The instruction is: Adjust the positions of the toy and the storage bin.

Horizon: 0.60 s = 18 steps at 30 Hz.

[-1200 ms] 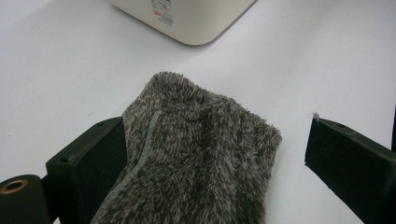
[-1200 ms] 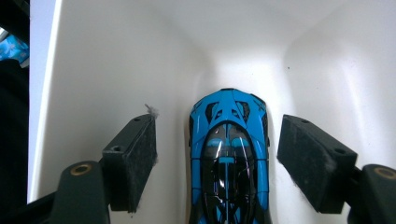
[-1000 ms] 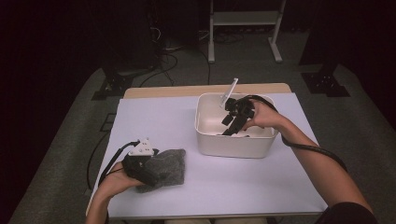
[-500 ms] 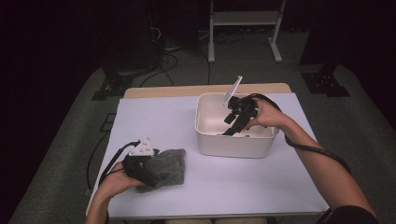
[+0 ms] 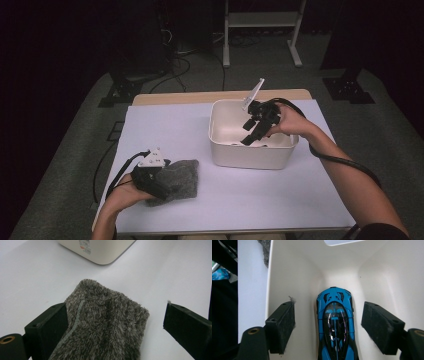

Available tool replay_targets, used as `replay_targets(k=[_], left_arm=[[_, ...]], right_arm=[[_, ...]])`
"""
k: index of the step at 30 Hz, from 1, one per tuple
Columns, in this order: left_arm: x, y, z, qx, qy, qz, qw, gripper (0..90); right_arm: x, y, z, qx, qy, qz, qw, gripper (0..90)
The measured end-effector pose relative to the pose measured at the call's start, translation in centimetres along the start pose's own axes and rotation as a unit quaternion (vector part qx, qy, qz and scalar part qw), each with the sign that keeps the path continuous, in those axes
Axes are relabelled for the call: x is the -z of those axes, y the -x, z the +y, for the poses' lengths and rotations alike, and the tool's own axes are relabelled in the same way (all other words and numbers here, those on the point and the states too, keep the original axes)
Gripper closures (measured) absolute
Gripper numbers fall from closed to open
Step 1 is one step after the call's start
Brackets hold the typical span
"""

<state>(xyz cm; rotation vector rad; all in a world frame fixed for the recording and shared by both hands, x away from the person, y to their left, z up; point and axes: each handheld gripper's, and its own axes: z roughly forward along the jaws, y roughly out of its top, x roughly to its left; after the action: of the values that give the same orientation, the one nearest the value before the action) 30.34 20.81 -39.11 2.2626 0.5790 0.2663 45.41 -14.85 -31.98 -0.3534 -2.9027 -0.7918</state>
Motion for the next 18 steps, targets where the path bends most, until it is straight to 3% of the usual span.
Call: replay_targets(k=[9, 18], left_arm=[[-0.1, 0.3, 0.2, -0.006, -0.001, -0.004, 1.0, 5.1], [-0.2, 0.1, 0.0, 0.004, 0.0, -0.001, 1.0, 5.1]], right_arm=[[2.2, -1.1, -0.5, -0.008, 0.024, -0.012, 0.9996, 25.7], [4.7, -2.2, -1.8, -0.009, 0.053, -0.028, 0.9982, 27.2]])
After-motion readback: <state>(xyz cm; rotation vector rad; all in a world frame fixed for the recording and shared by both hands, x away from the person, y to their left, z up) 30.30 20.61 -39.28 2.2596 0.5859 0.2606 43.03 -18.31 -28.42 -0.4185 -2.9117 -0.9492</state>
